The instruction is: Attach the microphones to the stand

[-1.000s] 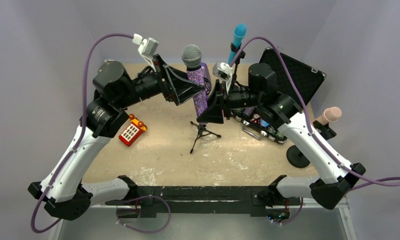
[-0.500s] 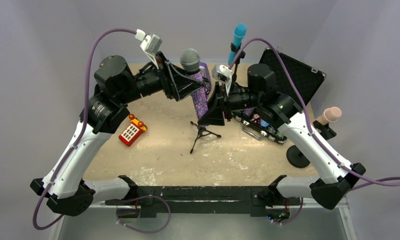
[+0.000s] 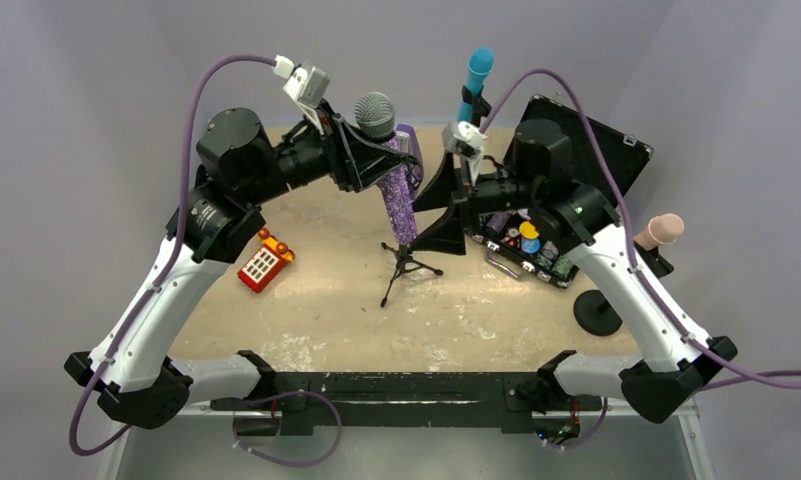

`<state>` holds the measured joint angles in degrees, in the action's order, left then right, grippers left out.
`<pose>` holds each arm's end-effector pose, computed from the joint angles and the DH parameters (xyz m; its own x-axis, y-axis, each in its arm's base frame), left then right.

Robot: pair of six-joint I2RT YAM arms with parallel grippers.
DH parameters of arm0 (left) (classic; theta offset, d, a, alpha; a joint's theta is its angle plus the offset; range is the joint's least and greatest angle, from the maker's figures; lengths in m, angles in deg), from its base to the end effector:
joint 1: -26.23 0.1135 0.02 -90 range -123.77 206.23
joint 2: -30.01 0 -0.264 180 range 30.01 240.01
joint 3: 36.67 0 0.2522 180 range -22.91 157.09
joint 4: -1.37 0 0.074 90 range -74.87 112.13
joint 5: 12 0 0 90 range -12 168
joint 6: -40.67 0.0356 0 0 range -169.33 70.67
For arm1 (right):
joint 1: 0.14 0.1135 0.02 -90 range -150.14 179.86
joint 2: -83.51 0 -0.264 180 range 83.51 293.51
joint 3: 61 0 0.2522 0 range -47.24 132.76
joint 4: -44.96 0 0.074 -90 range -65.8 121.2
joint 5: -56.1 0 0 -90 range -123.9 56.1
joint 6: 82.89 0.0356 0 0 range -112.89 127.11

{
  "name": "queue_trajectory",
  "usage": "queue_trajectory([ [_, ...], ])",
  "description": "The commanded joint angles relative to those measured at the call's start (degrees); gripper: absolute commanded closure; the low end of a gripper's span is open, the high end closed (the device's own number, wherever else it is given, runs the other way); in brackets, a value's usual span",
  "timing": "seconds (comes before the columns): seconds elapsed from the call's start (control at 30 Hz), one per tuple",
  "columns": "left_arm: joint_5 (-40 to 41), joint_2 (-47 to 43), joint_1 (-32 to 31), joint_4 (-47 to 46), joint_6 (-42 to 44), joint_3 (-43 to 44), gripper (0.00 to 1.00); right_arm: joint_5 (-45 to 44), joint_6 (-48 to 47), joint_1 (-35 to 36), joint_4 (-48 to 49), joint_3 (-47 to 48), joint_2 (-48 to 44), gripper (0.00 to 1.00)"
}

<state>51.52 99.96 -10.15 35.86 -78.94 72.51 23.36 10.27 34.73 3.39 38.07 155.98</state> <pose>0.1760 -0.1494 0.5297 -0.3812 -0.2684 -0.8846 0.8055 0.3732 -0.4604 0.1930 0.1710 0.4541 -0.2654 -0.1486 -0.9526 -0.9627 -0.0127 0.2702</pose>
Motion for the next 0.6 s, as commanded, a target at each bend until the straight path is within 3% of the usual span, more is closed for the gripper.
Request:
queue_trajectory([
  [0.0,10.5,-2.9,1.2,-0.8,7.4,4.3,1.0,6.8,-5.4,-10.3,0.4,1.8,-5.2,0.14],
  [0.23,16.7,4.5,2.6,-0.1,15.1,10.9,1.0,5.9,-15.2,-16.4,1.2,-12.8,-15.3,0.11],
  [0.57,20.1,17.4,4.1,-3.3,17.8,20.8,1.0,8.7,-17.5,-18.4,4.8,-25.8,-21.2,0.1],
])
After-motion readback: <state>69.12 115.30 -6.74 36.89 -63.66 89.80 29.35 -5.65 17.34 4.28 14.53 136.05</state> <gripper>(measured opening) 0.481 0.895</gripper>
